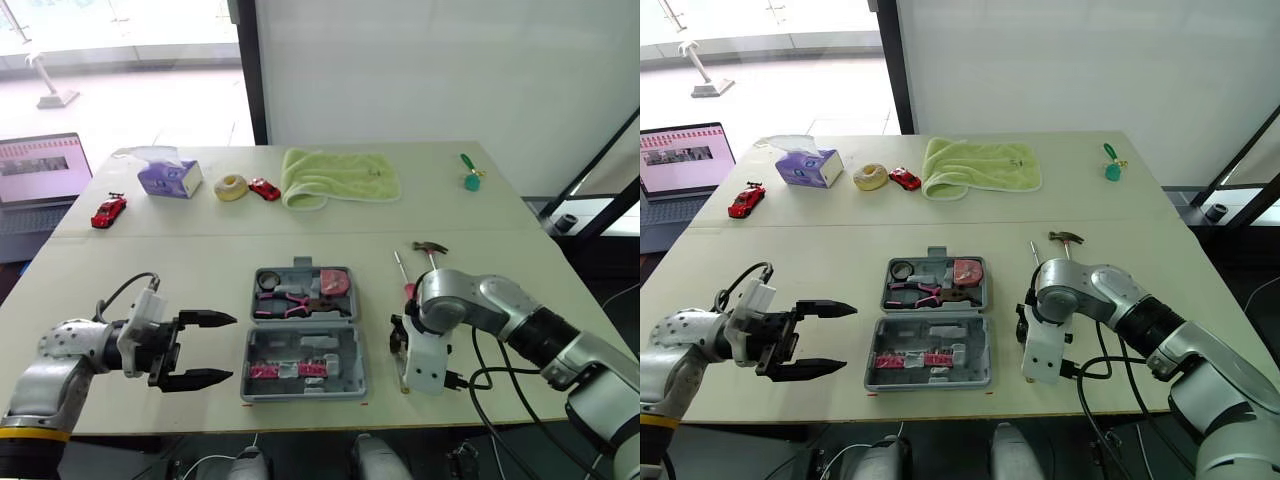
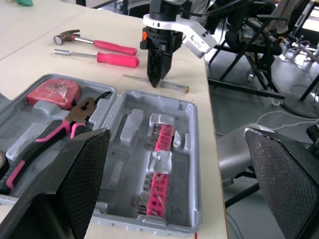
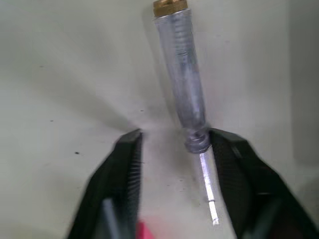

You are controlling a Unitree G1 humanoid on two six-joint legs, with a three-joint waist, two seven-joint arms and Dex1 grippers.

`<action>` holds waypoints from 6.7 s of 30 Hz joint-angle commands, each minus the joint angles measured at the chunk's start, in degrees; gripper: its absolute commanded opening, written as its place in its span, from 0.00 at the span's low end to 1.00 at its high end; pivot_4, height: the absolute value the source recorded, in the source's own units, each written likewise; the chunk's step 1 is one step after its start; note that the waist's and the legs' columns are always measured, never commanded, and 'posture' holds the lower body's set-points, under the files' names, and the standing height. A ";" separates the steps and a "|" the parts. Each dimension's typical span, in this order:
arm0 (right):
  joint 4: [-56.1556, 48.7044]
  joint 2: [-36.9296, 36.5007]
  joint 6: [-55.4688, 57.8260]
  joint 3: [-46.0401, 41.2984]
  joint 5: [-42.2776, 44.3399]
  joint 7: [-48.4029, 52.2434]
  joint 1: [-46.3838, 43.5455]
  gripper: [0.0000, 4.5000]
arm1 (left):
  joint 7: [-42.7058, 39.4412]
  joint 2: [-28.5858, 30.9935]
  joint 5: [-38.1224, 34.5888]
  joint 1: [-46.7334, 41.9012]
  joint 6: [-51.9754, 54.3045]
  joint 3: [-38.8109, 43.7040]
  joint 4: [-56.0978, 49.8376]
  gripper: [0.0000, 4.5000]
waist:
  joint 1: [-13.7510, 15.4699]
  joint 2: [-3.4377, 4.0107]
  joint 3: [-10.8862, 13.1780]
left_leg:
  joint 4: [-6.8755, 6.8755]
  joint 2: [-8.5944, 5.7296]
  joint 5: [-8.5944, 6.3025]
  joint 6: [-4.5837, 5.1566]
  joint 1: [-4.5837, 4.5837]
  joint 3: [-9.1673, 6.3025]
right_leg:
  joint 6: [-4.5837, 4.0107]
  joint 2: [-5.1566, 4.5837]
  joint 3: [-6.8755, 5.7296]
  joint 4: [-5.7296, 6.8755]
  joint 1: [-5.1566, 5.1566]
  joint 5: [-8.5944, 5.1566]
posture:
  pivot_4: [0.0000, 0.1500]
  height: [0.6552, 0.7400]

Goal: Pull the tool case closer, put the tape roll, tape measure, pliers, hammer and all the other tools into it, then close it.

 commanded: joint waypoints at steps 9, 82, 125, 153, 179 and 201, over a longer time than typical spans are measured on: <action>-19.70 -7.69 21.16 -11.79 23.40 11.45 5.19 0.01 | -0.19 -0.26 0.79 -1.92 -1.39 0.12 2.20 1.00 | 0.63 0.29 0.33 | -0.11 -0.02 -0.02 0.02 0.39 0.00 | -0.06 -0.04 0.03 -0.02 0.43 -0.07 | 1.00 1.00; -50.39 15.70 85.62 -23.39 52.19 -87.89 57.58 0.99 | 3.14 -1.07 -1.12 -1.82 8.81 -0.49 -7.82 1.00 | 0.53 0.05 0.16 | -0.05 0.00 -0.03 0.07 -0.50 -0.17 | -0.26 0.07 0.01 -0.06 -0.40 -0.18 | 1.00 1.00; -48.62 10.86 127.92 -11.11 61.24 -41.36 -9.17 0.02 | 1.61 3.21 1.23 -2.74 7.53 0.31 -4.50 1.00 | 0.81 0.12 0.21 | -0.05 0.00 -0.02 0.07 -0.50 -0.20 | -0.09 0.03 -0.08 0.05 -0.47 -0.07 | 1.00 1.00; -21.51 29.84 120.93 10.83 51.61 -42.00 -19.83 0.02 | 4.42 4.23 0.93 3.17 4.16 4.52 -4.53 1.00 | 0.12 0.11 0.19 | 0.05 0.00 0.06 -0.07 -1.26 -0.27 | -0.09 0.03 -0.16 0.38 -1.36 -0.01 | 1.00 1.00; -15.29 34.23 118.72 12.31 47.38 -42.56 -17.62 0.02 | 5.05 4.93 -0.34 5.22 5.87 5.84 -5.25 1.00 | -0.06 0.11 0.19 | 0.05 0.00 0.06 -0.08 -1.28 -0.27 | -0.09 0.04 -0.16 0.43 -1.41 -0.01 | 1.00 1.00; -15.72 36.02 117.65 7.31 44.48 -43.10 -15.54 0.94 | 7.94 4.93 -1.53 2.22 12.85 4.71 -10.49 1.00 | -1.30 0.10 0.17 | 0.05 -0.01 0.07 -0.09 -1.27 -0.32 | -0.09 0.05 -0.16 0.56 -1.41 -0.01 | 1.00 1.00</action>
